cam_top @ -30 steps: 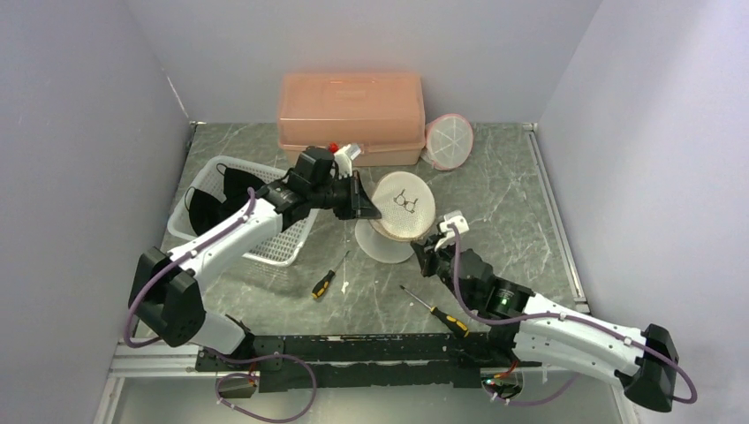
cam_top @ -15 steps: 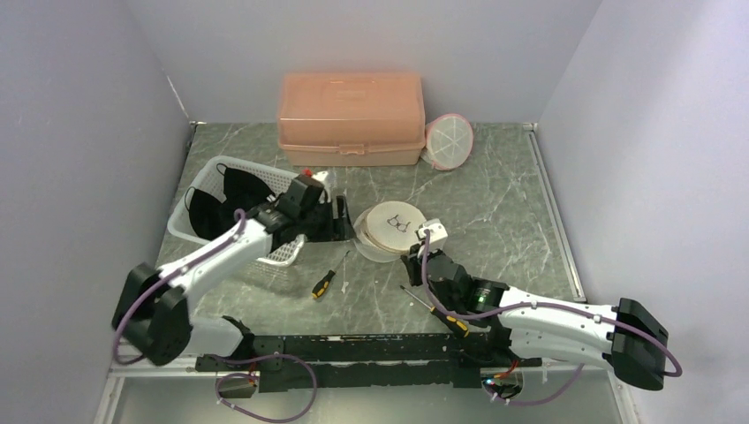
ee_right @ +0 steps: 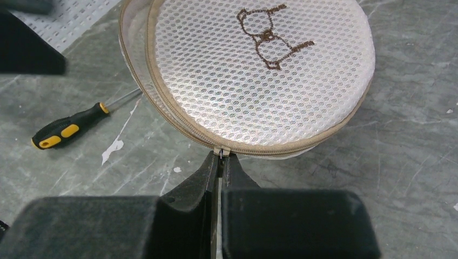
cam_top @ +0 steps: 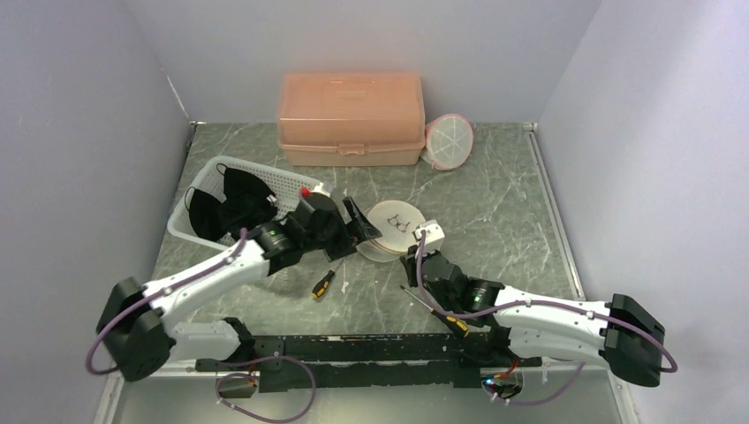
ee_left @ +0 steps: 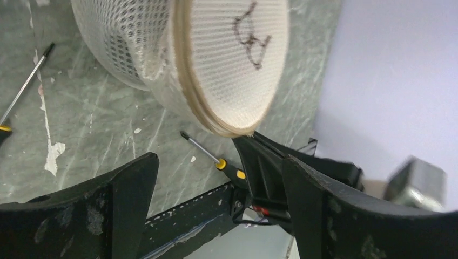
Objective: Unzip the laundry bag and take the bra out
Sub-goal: Unzip the laundry bag at the center of the board.
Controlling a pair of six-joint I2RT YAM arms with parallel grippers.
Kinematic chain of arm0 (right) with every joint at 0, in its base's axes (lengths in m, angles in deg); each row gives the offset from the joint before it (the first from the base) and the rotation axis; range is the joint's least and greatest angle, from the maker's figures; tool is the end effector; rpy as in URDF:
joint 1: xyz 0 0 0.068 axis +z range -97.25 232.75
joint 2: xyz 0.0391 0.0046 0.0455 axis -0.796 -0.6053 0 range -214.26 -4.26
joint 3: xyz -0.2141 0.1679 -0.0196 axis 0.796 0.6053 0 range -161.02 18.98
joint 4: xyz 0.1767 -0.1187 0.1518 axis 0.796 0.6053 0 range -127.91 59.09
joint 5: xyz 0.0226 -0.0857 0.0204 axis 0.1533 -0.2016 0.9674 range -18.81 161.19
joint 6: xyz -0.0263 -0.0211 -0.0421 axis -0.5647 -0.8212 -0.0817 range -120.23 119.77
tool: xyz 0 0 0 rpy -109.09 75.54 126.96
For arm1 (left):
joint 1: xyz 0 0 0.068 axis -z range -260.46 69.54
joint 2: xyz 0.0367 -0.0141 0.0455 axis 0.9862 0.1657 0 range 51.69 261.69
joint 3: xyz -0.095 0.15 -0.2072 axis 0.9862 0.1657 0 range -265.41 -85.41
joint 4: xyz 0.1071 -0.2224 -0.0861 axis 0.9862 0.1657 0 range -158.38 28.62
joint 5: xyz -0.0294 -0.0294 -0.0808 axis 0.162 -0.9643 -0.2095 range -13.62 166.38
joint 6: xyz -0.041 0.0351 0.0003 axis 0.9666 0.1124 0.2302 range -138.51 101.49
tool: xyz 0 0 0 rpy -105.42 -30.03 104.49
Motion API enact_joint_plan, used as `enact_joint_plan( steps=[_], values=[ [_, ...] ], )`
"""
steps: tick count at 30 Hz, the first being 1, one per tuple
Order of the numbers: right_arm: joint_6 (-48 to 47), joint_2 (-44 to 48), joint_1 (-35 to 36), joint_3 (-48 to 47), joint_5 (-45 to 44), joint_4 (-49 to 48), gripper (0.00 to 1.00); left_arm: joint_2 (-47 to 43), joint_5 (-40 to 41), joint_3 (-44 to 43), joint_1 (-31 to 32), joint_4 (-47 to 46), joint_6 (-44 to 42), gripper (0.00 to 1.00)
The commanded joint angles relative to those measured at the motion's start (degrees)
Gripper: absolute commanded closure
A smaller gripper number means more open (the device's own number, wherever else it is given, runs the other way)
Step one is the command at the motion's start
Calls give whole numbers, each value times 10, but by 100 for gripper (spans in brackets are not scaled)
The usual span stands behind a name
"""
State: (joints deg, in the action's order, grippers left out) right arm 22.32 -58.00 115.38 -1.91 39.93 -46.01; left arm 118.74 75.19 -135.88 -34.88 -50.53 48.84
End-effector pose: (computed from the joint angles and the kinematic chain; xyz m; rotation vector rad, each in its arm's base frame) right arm 0.1070 0.1666 0.2001 -0.3370 1.9330 0.4388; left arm 0.1809 -0.1858 0.2823 -0.4419 2.3679 -1.0720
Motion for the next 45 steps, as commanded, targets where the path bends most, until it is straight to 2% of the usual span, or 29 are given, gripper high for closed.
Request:
enact_joint_plan(
  steps=[1, 6, 11, 22, 25, 29, 30, 31, 38, 42, 45],
  values=[
    [0, -4, 2, -20, -8, -21, 100, 62, -10, -13, 12, -62, 105, 12],
    [-2, 2, 1, -20, -10, -12, 100, 133, -10, -82, 27, -23, 123, 15],
    [0, 6, 1, -19, -9, -10, 100, 185, -16, -105, 30, -32, 137, 21],
    [1, 18, 2, -19, -6, 1, 100, 242, -20, -122, 34, -46, 135, 47],
    [2, 17, 2, -19, -9, 4, 100, 244, -19, -120, 35, -49, 126, 60],
    [1, 21, 2, -15, -17, 6, 100, 232, -8, -110, 35, -53, 109, 85],
    [1, 22, 2, -15, -19, 8, 100, 227, -6, -107, 34, -55, 102, 94],
    [-2, 25, 2, -15, -23, 11, 100, 224, -8, -105, 35, -57, 94, 97],
    [-16, 50, -10, -16, -47, 41, 100, 221, -71, -123, 16, -50, -12, 97],
    [6, 50, -49, -16, -26, 53, 100, 215, -145, -111, -8, -70, -62, 97],
    [28, 50, -84, -14, 1, 55, 100, 211, -187, -113, -33, -44, -107, 97]
  ],
)
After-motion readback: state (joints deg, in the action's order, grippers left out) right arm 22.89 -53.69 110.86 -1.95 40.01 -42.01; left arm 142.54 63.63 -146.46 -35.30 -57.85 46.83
